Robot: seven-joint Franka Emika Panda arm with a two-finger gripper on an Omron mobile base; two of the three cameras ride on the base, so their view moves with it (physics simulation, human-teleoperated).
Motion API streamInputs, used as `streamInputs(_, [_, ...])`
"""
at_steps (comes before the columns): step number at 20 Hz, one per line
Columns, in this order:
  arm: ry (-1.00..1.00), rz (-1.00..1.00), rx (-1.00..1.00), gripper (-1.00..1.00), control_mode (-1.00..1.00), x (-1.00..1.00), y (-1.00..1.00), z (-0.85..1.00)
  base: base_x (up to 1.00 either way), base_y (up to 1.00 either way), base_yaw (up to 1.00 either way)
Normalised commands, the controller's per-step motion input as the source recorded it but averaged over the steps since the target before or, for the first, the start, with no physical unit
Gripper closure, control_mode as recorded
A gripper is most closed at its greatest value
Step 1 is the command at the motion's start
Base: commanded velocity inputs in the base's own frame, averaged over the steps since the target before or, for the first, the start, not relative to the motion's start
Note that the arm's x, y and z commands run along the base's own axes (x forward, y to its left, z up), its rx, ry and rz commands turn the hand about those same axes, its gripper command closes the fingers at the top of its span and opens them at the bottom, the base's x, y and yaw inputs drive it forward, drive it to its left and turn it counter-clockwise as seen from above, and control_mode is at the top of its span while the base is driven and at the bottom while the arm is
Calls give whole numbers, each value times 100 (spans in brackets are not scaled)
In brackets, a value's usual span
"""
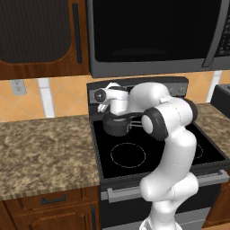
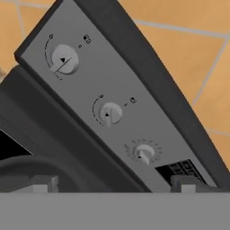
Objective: Turn off the rear left burner of the stove.
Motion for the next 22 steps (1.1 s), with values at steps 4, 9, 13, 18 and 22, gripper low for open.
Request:
streamInputs(4, [-2, 0, 0, -100, -100, 33, 0, -16, 0, 0, 0])
streamInputs(9, [-7, 0, 0, -100, -100, 29, 0, -11, 0, 0, 0])
streamInputs(13, [-4, 0, 0, -100, -100, 30, 0, -1, 0, 0, 0])
streamInputs(18, [0, 0, 0, -100, -100, 26, 0, -6, 0, 0, 0])
streamInputs(22, [0, 0, 0, -100, -100, 26, 0, -5, 0, 0, 0])
